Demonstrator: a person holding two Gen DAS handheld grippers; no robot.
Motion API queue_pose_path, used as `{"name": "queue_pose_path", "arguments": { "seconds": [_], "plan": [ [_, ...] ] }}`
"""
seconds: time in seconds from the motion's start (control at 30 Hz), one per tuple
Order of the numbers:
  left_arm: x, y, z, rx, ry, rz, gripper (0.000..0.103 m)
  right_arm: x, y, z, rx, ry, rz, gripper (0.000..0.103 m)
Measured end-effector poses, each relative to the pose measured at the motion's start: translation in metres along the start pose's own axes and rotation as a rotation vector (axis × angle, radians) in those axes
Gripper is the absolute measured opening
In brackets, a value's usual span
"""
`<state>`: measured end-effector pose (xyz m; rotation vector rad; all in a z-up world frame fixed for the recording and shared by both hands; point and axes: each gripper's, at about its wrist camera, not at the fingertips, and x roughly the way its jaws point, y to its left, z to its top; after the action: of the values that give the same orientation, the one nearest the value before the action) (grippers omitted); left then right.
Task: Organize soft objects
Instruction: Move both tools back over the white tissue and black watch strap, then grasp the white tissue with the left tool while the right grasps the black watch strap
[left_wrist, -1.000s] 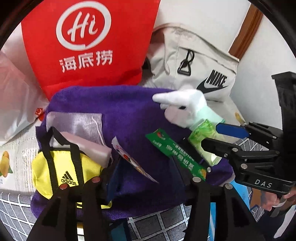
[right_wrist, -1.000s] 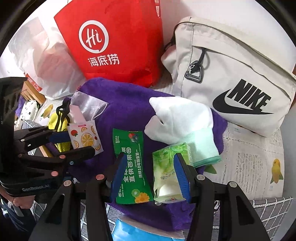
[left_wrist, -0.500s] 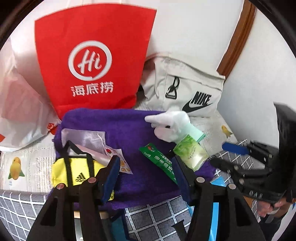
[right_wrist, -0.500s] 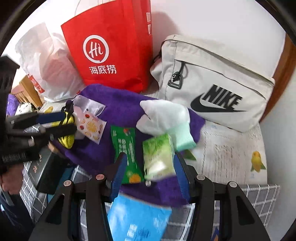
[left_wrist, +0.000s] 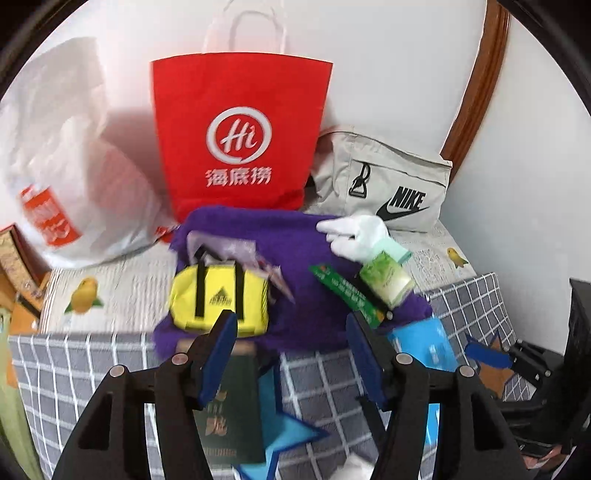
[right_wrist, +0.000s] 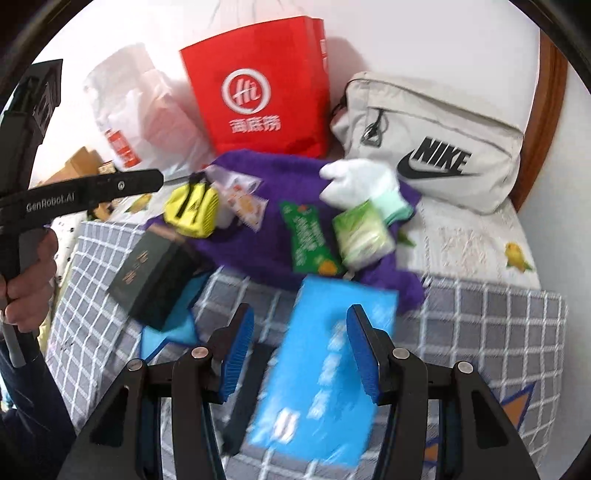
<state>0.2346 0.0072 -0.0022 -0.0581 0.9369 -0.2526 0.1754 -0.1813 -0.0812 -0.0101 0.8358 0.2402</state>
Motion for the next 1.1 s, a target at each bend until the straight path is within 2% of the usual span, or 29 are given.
{"name": "queue_pose_path", "arguments": {
  "seconds": [0.23, 0.33, 0.5, 0.6, 0.7, 0.93, 1.1],
  "plan": [
    [-0.019, 0.006, -0.049, -0.028, 0.018, 0.008, 0.059, -0.008, 0.029, -0.055, -0.022, 0.015, 0.034, 0.052],
    [-0.023, 0.004, -0.072, -0.036, 0.029, 0.001, 0.059, -0.010, 0.033, -0.079, -0.009, 0.007, 0.039, 0.047],
    [-0.025, -0.002, -0.106, -0.040, 0.049, -0.023, 0.059, 0.003, 0.033, -0.116, 0.019, 0.052, 0.036, 0.036],
    [-0.022, -0.004, -0.120, -0.046, 0.065, -0.032, 0.059, 0.020, 0.033, -0.126, 0.023, 0.082, 0.032, 0.029],
    [-0.018, -0.002, -0.133, -0.061, 0.088, -0.029, 0.059, 0.033, 0.034, -0.129, 0.030, 0.078, 0.011, 0.029],
    [-0.008, 0.006, -0.161, -0.092, 0.134, -0.029, 0.059, 0.049, 0.042, -0.127, 0.053, 0.053, 0.040, 0.030],
    [-0.006, 0.007, -0.167, -0.101, 0.146, -0.044, 0.059, 0.054, 0.066, -0.127, -0.032, 0.044, -0.071, 0.032]
  ]
}}
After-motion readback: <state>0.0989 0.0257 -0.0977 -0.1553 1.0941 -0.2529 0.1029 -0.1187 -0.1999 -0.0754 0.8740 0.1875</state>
